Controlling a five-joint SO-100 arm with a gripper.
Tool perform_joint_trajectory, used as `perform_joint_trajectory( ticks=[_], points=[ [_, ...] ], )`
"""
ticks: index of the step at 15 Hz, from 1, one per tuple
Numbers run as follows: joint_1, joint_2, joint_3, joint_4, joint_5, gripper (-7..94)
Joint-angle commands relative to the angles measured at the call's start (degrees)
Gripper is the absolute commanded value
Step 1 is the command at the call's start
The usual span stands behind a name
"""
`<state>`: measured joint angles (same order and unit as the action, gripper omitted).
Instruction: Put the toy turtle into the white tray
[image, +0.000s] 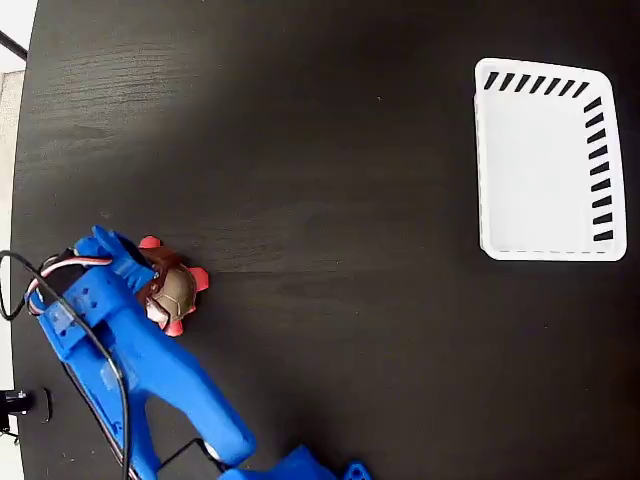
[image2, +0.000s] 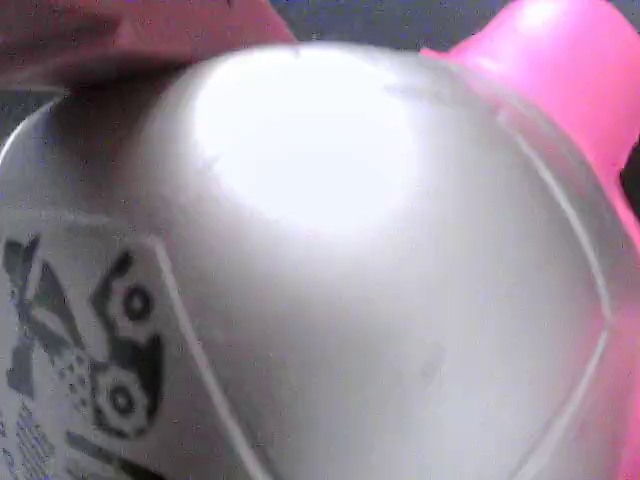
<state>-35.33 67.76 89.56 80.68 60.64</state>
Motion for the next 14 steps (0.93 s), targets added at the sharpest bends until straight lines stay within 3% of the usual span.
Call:
perform_joint_trajectory(
  ticks=[1,6,11,13,14],
  points=[
    [0.44,3.52,-0.53,1.14,-0.44,0],
    [0.44,3.87,-2.55,1.76,-3.16,0],
    [4.22,9.32,-11.87,13.1,-11.25,0],
    [6.33,11.69,-20.39,21.8,-16.35,0],
    [7.73,15.03,-21.8,22.5,-20.13,0]
  ],
)
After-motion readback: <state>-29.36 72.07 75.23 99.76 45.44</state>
